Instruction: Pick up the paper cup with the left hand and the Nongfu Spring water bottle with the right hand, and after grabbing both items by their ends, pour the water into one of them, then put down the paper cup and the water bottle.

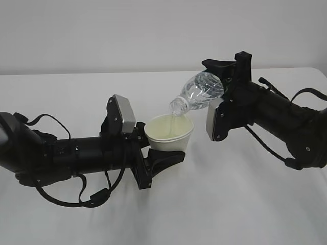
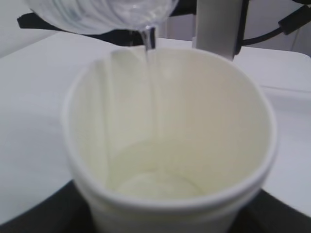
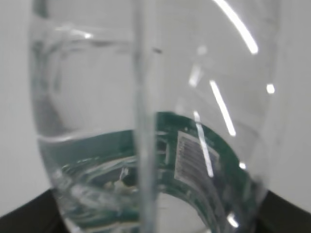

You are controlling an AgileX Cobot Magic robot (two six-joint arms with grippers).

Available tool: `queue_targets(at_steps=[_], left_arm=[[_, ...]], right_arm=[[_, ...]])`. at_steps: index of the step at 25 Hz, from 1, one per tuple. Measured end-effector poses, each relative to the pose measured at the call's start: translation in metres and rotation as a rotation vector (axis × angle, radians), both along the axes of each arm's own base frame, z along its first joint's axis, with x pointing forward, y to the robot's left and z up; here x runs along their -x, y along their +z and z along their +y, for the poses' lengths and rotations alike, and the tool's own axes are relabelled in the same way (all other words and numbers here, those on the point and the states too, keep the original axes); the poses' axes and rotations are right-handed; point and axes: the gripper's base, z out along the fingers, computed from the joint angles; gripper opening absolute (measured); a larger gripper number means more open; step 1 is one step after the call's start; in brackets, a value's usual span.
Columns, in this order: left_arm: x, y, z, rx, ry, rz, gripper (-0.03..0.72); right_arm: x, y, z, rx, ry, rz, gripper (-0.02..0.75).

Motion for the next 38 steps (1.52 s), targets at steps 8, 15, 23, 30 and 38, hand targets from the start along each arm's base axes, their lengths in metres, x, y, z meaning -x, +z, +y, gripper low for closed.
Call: queue_targets(at_steps=[8,15,23,30,38], left_arm=[[0.0,0.0,0.0,0.0,0.0,0.0,0.43],[0.0,-0.0002,0.0,-0.002,0.001,0.001,0.43],[0.0,-0.0002,0.0,-0.002,0.001,0.001,0.43],[0.0,-0.0002,0.0,-0.002,0.001,0.001,0.43],[-0.0002,-0.0001,0.0001,-0.001,0.003,0.001,0.43]], right_arm=[[0.0,0.0,0.0,0.002,0.0,-0.001,0.473],[0.0,0.0001,0.0,0.015,0.0,-0.011,0.472],[0.0,0.0001,0.0,0.037,0.0,-0.024,0.472],[0.0,0.0001,0.0,0.04,0.0,-0.026,0.472],[0.0,0.0002,0.0,0.042,0.0,-0.028,0.472]])
